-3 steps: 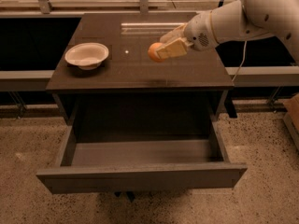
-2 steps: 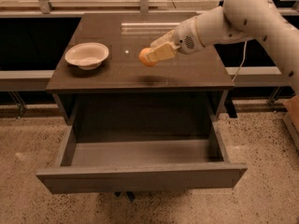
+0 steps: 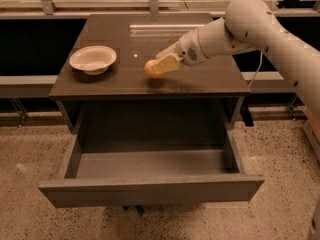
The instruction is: Pick orange from top drawer and place on counter
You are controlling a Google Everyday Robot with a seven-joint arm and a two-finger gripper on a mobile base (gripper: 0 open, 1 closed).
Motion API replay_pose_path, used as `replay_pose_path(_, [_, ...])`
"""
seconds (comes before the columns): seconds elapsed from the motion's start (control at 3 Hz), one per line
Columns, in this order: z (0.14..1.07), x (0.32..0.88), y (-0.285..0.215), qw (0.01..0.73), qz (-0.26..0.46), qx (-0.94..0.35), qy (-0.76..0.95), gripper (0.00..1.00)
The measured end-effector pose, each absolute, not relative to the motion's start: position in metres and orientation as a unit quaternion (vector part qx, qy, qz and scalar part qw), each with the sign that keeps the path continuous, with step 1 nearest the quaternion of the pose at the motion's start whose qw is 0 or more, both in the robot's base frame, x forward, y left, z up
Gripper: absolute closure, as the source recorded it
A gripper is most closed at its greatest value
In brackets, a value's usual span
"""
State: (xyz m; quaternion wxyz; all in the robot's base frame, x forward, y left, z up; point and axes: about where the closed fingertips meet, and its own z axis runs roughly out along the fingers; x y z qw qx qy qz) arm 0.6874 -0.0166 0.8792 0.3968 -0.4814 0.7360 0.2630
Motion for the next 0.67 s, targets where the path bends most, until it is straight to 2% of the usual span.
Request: replay_pose_path(0.67, [0.8613,0.6877,-0.0100,0.395,0.252,-0.481,0.741,0.30])
